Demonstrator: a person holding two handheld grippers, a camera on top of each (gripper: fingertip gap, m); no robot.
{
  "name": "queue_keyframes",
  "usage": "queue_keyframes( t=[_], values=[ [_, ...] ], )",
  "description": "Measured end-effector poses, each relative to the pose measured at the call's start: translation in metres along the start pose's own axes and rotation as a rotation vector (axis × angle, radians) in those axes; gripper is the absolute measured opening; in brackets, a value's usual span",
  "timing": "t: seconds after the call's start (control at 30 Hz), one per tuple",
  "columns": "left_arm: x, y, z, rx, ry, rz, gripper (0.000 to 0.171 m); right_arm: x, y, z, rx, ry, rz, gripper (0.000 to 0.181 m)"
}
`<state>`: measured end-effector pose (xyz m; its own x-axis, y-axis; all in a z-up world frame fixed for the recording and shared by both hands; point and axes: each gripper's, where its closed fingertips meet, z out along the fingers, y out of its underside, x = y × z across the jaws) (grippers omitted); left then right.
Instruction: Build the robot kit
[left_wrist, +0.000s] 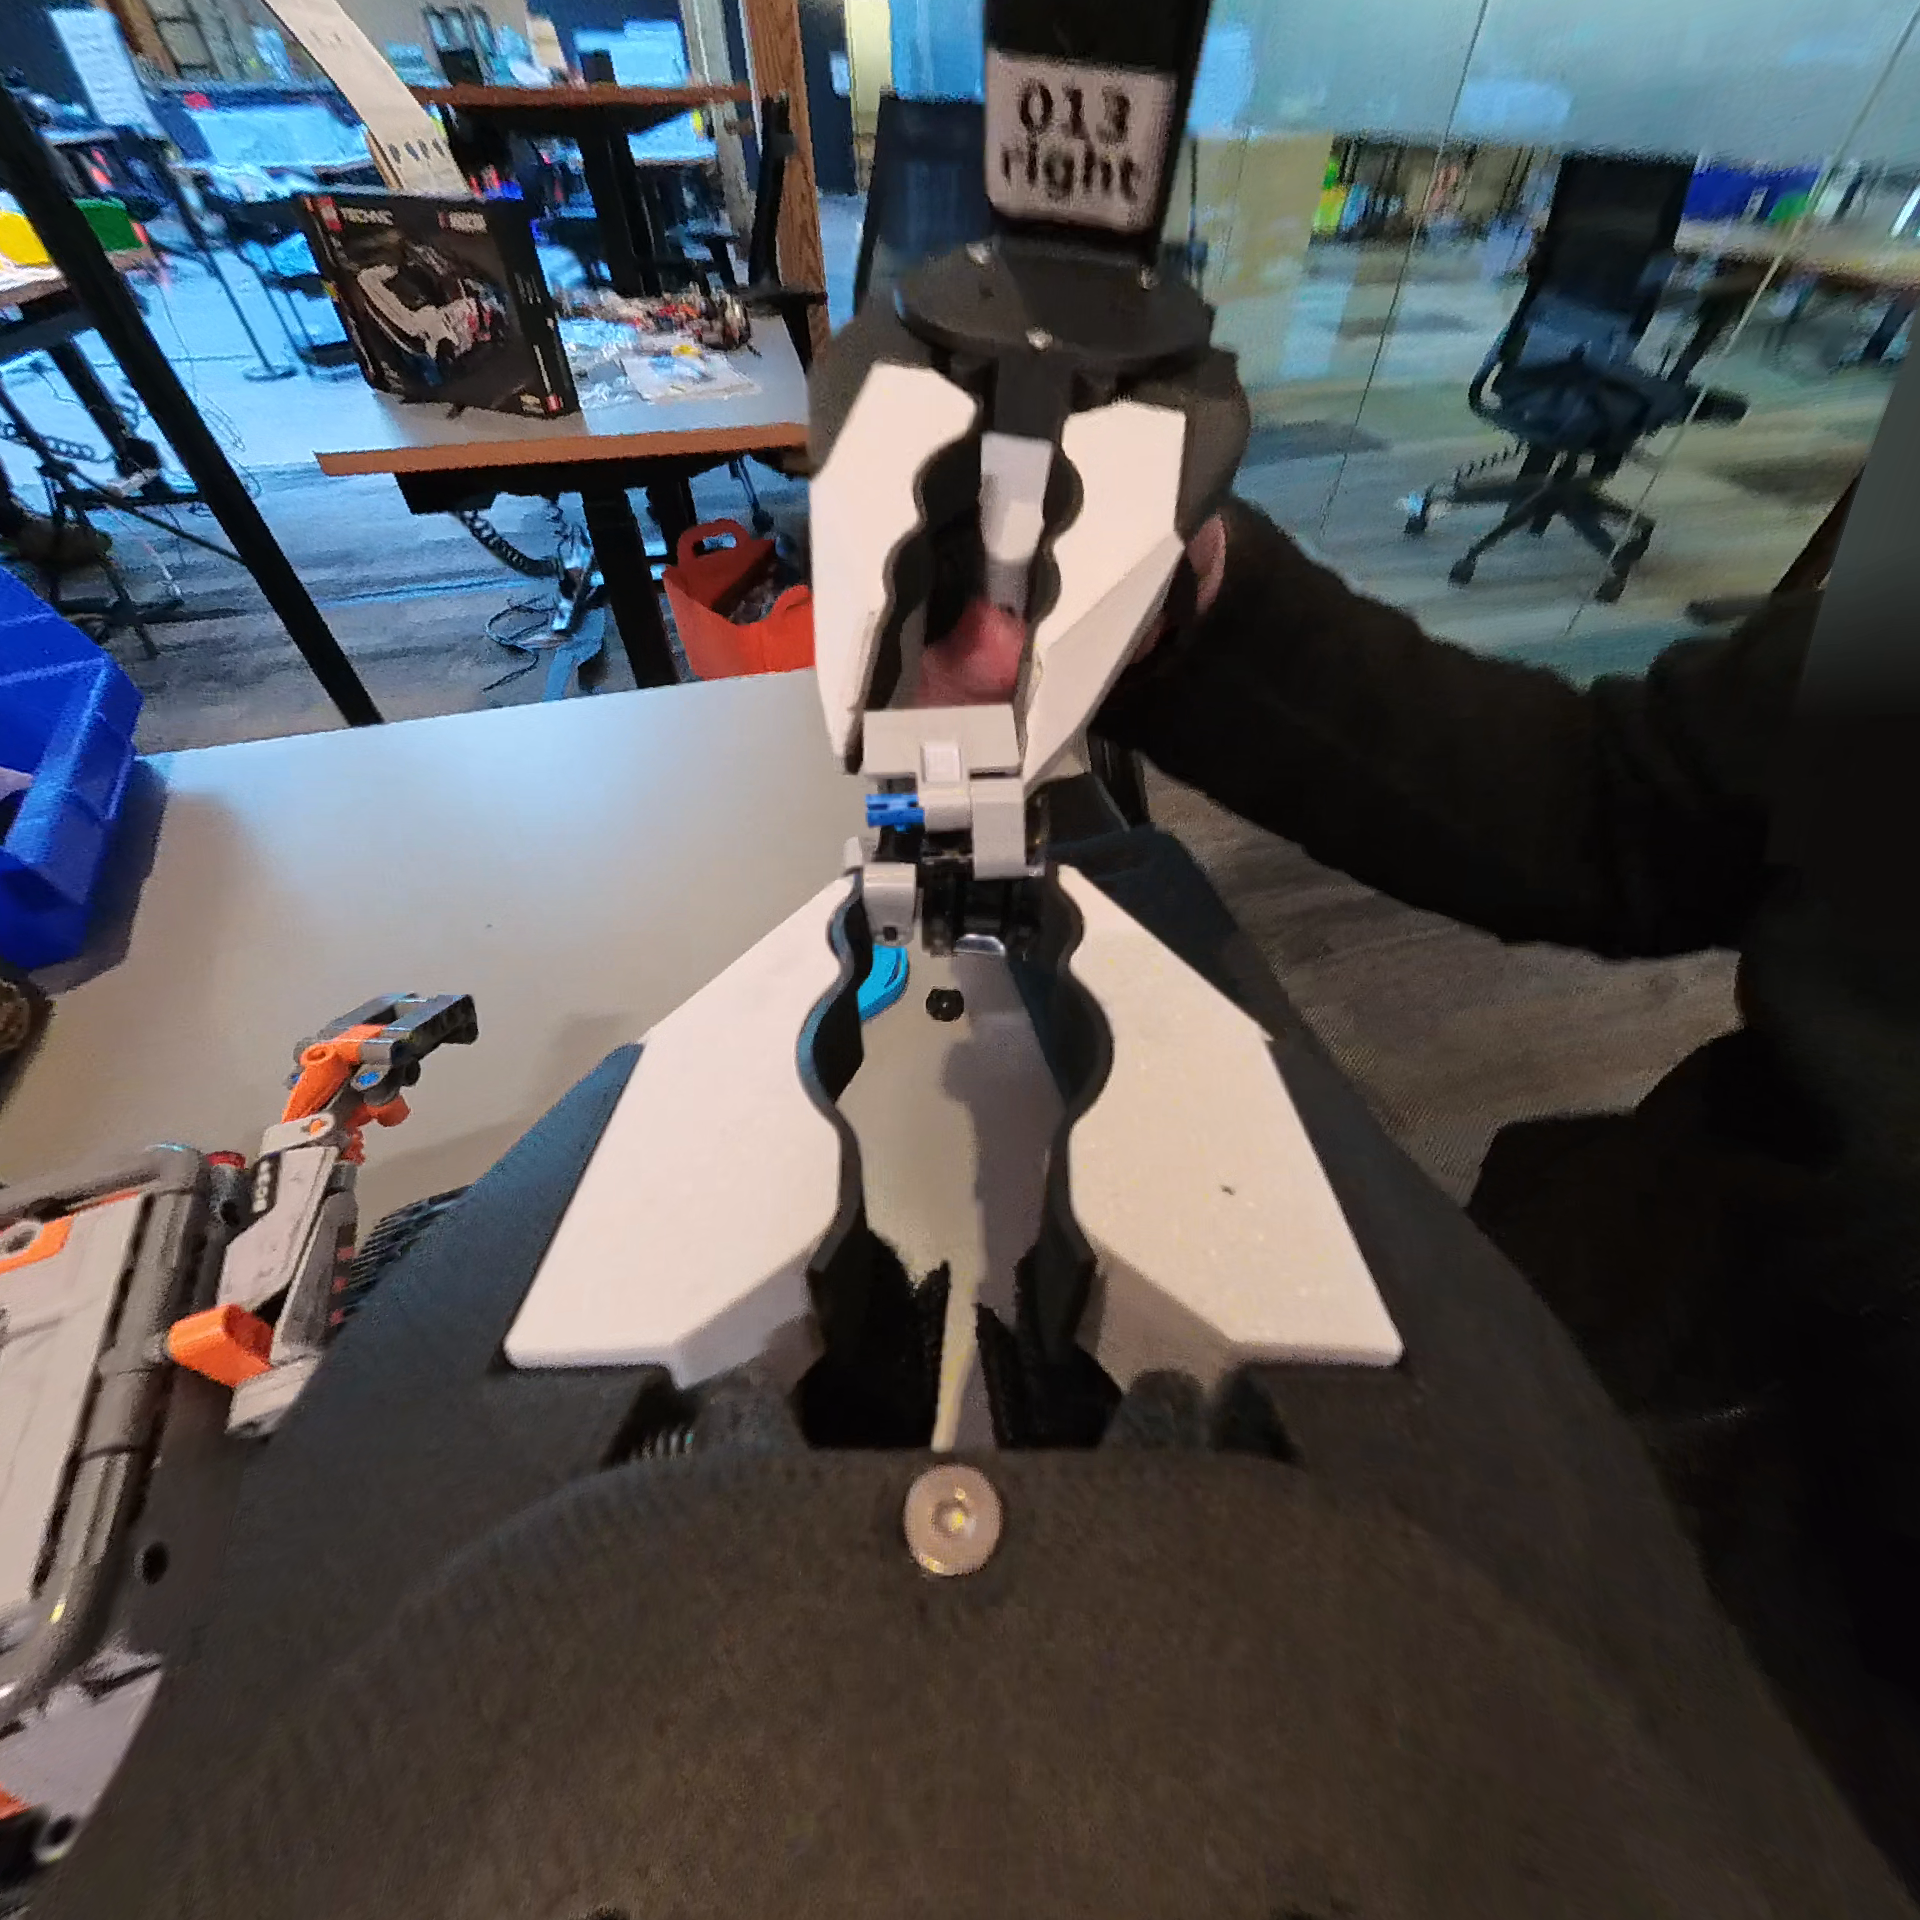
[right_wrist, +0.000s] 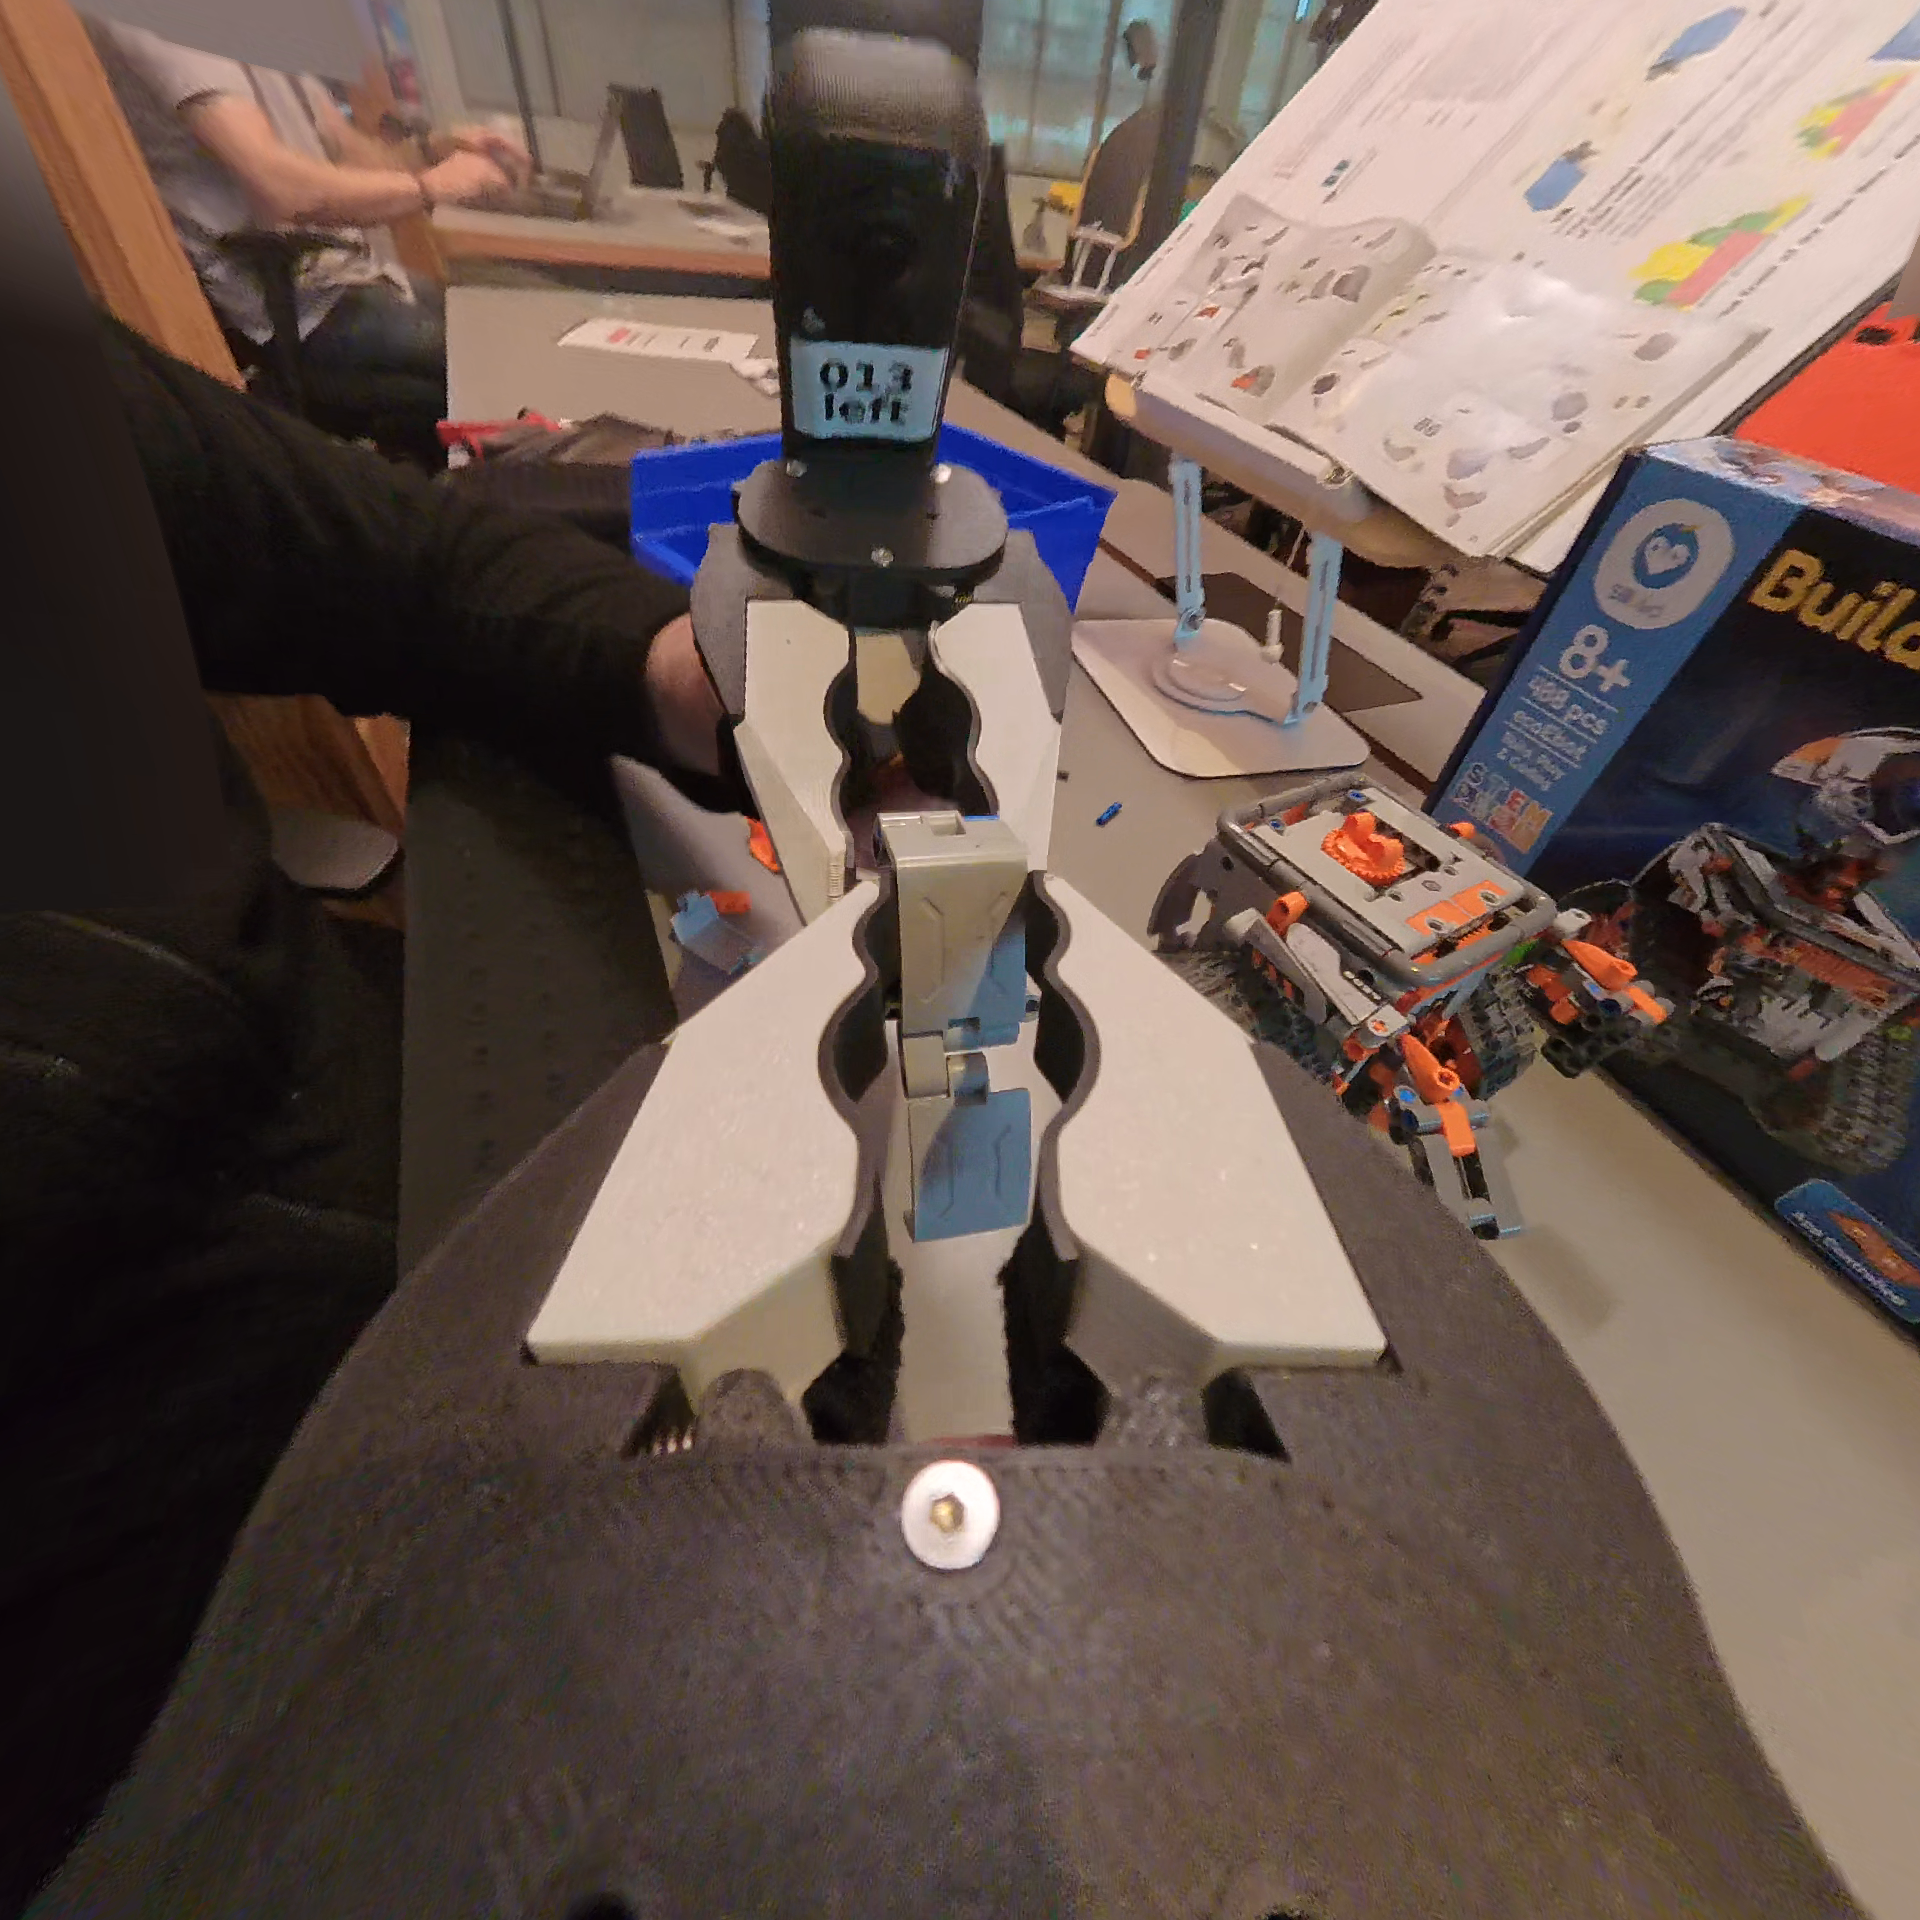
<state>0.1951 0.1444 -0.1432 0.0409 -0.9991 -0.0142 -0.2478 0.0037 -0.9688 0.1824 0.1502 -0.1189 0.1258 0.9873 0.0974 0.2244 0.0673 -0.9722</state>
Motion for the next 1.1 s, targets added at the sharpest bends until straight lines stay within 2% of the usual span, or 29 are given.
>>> queue_keyframes(
  t=[0.13, 0.37, 0.57, 0.77, 0.87, 0.9, 1.1],
  values=[
    [0.008, 0.011, 0.002, -0.126, 0.001, 0.113, 0.029, -0.011, 0.006, 0.003, -0.067, -0.054, -0.05, 0.022],
    [0.001, 0.009, 0.001, -0.162, -0.087, 0.175, 0.03, -0.005, 0.005, 0.004, -0.047, 0.013, -0.058, 0.022],
    [0.003, -0.001, 0.0, -0.109, -0.085, 0.148, 0.032, -0.005, -0.003, -0.001, 0.075, 0.025, -0.026, 0.022],
    [0.007, -0.013, -0.002, 0.051, -0.024, 0.071, 0.045, 0.0, -0.013, -0.005, 0.217, 0.038, 0.06, 0.022],
    [0.004, -0.008, 0.004, 0.056, -0.029, 0.04, 0.039, 0.002, -0.014, -0.008, 0.272, 0.054, 0.092, 0.021],
    [0.002, -0.006, 0.004, 0.055, -0.033, 0.033, 0.031, 0.002, -0.015, -0.01, 0.293, 0.049, 0.107, 0.021],
    [0.006, -0.004, 0.005, 0.023, 0.001, 0.026, 0.029, -0.003, -0.006, -0.007, 0.215, 0.048, 0.053, 0.022]
  ],
)
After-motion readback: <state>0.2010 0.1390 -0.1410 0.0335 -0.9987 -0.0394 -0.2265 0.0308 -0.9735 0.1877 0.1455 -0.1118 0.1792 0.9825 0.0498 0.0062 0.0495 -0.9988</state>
